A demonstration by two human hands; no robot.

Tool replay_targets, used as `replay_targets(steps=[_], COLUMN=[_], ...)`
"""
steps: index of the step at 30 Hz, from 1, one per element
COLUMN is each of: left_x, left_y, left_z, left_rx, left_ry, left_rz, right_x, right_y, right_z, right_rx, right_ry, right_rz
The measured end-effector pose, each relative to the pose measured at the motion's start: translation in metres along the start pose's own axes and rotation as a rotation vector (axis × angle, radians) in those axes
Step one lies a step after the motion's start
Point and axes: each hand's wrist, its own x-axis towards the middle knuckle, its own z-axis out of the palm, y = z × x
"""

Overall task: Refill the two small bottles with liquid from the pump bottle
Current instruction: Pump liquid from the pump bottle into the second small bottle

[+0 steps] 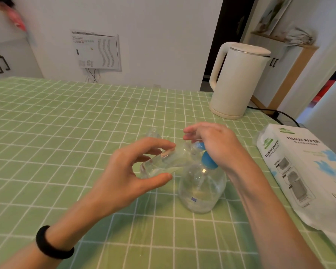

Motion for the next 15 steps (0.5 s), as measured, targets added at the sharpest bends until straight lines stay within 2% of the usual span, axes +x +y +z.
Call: replay_targets(steps=[10, 15], left_x=[0.001, -0.0002], left_y=[0.0042, 0.0011], left_z=[-0.0016, -0.0011], left_rx=[-0.007, -0.001], left_ry=[0.007, -0.002], left_rz=[0.022, -0.01], right_x=[-0.0006, -0.0006], right_y=[-0.0013, 0.0013], right_z=[-0.0035, 0.0005], right_rx=[-0.054, 0.007], right_ry=[0.028, 0.001], right_rz=[-0.07, -0.017])
